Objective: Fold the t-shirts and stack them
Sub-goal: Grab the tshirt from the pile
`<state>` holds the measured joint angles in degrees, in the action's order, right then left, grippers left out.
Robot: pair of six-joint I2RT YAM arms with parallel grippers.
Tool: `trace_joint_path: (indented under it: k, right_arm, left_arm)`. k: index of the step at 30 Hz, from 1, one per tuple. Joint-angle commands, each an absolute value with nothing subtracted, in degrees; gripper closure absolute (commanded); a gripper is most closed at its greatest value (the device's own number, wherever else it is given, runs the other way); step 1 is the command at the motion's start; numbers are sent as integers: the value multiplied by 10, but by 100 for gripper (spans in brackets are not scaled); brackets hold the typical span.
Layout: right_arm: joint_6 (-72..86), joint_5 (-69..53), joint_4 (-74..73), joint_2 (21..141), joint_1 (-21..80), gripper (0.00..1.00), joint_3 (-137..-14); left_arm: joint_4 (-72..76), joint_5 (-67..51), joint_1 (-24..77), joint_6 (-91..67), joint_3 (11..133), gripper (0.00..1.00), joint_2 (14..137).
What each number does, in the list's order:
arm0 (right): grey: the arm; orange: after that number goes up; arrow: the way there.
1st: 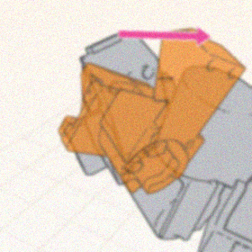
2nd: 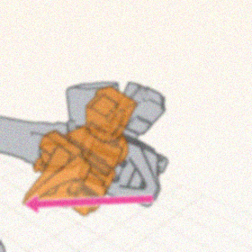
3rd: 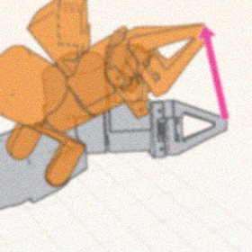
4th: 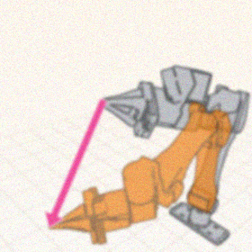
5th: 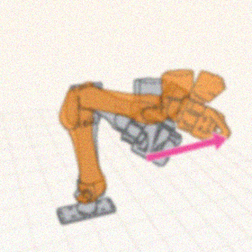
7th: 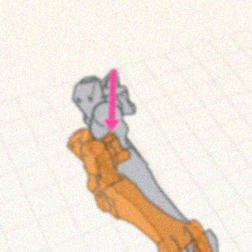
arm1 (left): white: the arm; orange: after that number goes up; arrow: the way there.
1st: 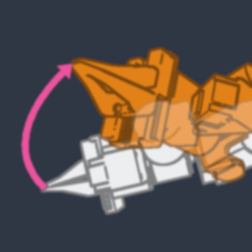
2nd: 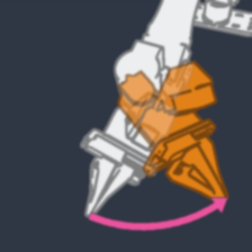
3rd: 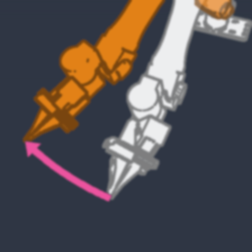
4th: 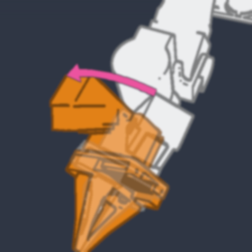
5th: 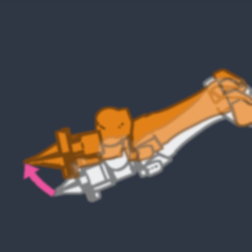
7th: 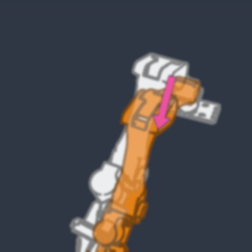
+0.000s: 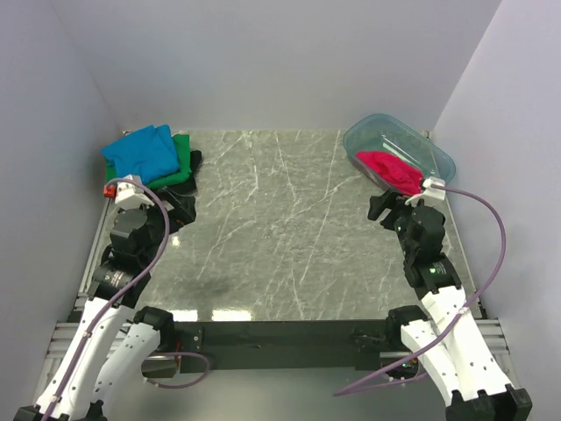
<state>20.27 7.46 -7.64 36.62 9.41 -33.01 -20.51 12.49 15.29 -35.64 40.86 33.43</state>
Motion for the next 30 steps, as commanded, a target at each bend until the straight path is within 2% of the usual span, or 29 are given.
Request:
trace_joint_path:
  k: [1, 6, 10, 15, 18, 22, 30]
  right_arm:
    - [185, 83, -72, 362, 97, 17, -366]
    - [178, 101, -59, 396, 97, 16, -382]
    - [167, 147, -93, 481, 94, 14, -478]
    - [134, 188, -212, 703, 67, 12, -710]
    - [137, 171, -255, 825, 37, 15, -792]
    - [143, 176, -265, 958, 8, 16, -852]
    - [147, 172, -289, 1085, -36, 18, -921]
  left_arm:
    - [-202, 138, 152, -358, 427, 5, 323]
    - [-198, 130, 153, -360, 416, 4, 323]
    - [-211, 121, 153, -359, 427, 4, 341]
    - [-233, 113, 153, -349, 439, 4, 350]
    - [-253, 119, 153, -345, 445, 4, 345]
    - [-272, 138, 153, -338, 446, 3, 317]
    - [-301, 172, 153, -323, 449, 1, 291]
